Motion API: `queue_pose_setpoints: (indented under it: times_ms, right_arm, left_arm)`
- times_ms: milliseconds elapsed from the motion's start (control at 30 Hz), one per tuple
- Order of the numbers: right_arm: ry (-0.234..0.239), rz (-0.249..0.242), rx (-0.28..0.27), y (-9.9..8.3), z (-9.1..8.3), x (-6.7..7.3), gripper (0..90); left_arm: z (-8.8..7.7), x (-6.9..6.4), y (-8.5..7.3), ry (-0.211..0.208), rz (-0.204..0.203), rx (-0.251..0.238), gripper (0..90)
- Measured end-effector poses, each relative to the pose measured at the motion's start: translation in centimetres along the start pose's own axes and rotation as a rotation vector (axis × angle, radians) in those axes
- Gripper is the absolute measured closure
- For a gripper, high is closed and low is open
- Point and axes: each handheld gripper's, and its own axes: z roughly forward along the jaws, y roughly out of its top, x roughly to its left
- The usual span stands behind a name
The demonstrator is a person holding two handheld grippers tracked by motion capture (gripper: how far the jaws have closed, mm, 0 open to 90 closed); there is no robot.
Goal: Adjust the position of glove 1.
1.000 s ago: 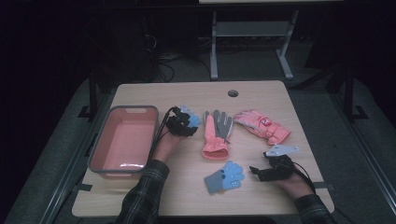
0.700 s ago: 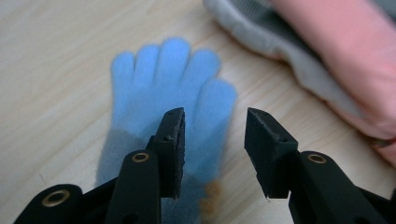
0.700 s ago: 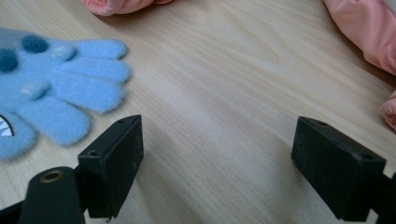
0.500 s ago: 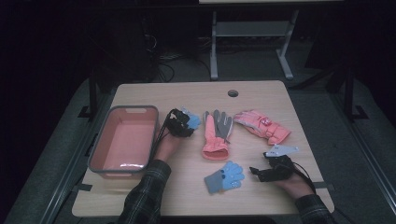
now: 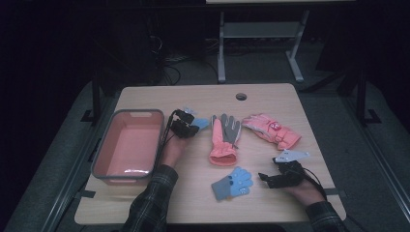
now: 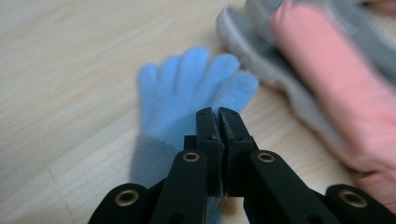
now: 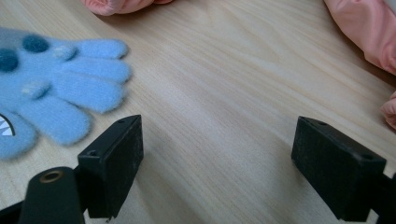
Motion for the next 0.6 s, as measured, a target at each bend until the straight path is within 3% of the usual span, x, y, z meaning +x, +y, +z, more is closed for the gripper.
queue_pose_setpoints:
  times_ms: [300,400,500,600]
  right_arm:
    - [0.002,0.000,0.001,0.0,0.1,0.0,15.4]
    - [0.002,0.000,0.002,0.0,0.1,0.0,15.3]
    - [0.010,-0.002,0.006,0.0,0.0,0.1,15.5]
    - [0.027,-0.015,0.015,0.3,-0.2,0.1,25.7]
  left_arm:
    - [-4.2,-0.5,1.1,-0.033,0.008,-0.043,87.6]
    - [-5.3,-0.7,1.2,-0.076,-0.020,-0.064,87.6]
    - [-6.2,-1.1,1.3,-0.112,-0.009,-0.072,87.6]
    - [-6.9,-1.5,1.2,-0.140,-0.003,-0.080,87.6]
